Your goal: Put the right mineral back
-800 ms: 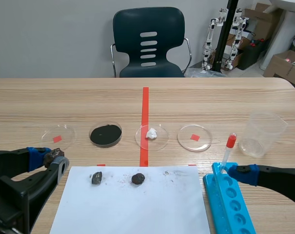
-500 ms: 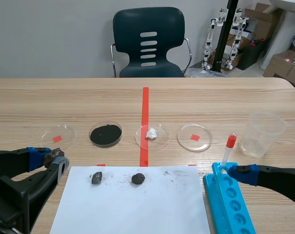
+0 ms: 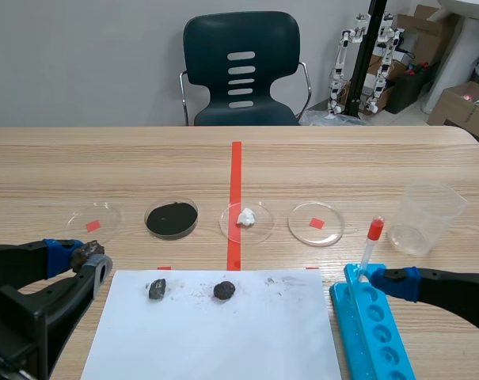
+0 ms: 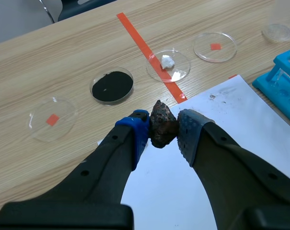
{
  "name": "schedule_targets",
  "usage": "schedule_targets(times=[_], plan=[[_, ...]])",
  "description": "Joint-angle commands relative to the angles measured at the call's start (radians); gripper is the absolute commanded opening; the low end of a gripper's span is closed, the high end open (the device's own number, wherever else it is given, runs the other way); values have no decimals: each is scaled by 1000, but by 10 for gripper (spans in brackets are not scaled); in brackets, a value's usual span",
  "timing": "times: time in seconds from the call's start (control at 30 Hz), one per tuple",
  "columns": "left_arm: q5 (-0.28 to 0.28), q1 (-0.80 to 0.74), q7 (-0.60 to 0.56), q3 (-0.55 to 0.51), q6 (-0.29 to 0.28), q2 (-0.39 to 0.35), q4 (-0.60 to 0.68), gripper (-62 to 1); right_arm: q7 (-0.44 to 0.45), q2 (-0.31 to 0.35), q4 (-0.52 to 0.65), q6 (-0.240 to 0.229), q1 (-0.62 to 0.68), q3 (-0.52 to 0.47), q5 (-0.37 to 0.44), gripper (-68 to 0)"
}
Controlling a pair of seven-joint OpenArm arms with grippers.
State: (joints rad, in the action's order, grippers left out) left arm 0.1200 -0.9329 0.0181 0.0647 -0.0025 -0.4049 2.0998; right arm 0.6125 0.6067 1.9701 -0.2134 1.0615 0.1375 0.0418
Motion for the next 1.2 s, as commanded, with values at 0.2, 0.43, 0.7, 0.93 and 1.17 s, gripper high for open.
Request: schedule_targets(times=[0.2, 0.43, 0.7, 0.93, 1.17], plan=[[2, 5, -18, -3, -1, -3, 6, -496, 15, -3, 23, 4, 0, -9, 11, -69], [2, 5, -17, -3, -1, -3, 6, -496, 15, -3, 23, 4, 0, -9, 11, -69], [2, 5, -17, -3, -1, -3, 6, -496, 15, -3, 23, 4, 0, -9, 11, -69], [2, 6, -18, -3, -1, -3, 6, -496, 15, -3, 23, 4, 0, -9, 11, -69], [26, 111, 100, 20, -1, -3, -21, -496, 15, -3, 23, 4, 0, -9, 11, -69]])
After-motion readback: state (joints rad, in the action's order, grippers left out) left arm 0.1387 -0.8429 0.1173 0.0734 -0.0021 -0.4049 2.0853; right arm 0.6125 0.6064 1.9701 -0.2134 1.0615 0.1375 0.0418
